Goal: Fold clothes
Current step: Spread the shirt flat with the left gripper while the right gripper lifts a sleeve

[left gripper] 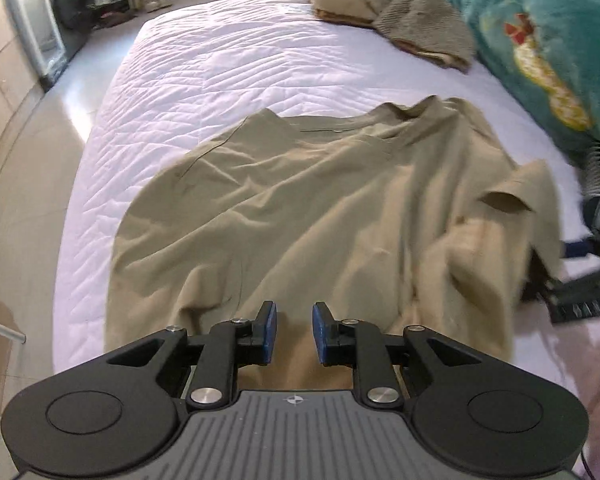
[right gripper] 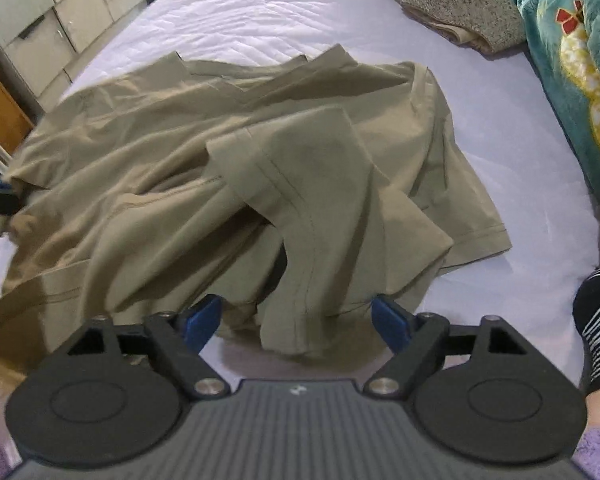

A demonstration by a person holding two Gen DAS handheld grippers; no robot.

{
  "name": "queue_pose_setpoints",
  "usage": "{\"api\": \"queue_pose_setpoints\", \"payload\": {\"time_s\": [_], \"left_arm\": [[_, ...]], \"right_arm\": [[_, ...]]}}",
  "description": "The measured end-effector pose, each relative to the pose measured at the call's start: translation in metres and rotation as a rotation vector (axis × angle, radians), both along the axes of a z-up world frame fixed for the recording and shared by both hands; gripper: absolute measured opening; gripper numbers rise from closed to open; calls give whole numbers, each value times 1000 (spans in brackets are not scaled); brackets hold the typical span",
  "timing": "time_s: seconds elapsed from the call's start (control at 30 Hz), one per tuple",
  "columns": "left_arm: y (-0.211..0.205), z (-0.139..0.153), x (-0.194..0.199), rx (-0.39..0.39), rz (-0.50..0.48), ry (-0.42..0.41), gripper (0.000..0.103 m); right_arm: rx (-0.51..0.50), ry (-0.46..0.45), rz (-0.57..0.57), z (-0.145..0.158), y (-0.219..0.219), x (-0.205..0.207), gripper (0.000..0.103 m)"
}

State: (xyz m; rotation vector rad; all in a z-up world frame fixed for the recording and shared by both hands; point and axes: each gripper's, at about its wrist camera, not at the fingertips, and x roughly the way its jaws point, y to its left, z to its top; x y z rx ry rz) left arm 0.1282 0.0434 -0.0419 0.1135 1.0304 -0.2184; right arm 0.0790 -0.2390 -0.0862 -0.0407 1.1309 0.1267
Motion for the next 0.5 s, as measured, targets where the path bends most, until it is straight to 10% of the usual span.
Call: {"api": "queue_pose_setpoints", "payload": {"time_s": [0.07, 0.17, 0.5], "left_arm": [[-10, -13, 9, 18, 11, 33, 23], [-13, -35, 17, 36, 25, 83, 23], [-6, -41, 18, 13, 10, 103, 23]], "right_arm": [[-29, -24, -9, -6, 1, 0, 37], [-16, -34, -11, -7, -4, -3, 12], [-60, 18, 131, 79, -22, -71, 9]]}}
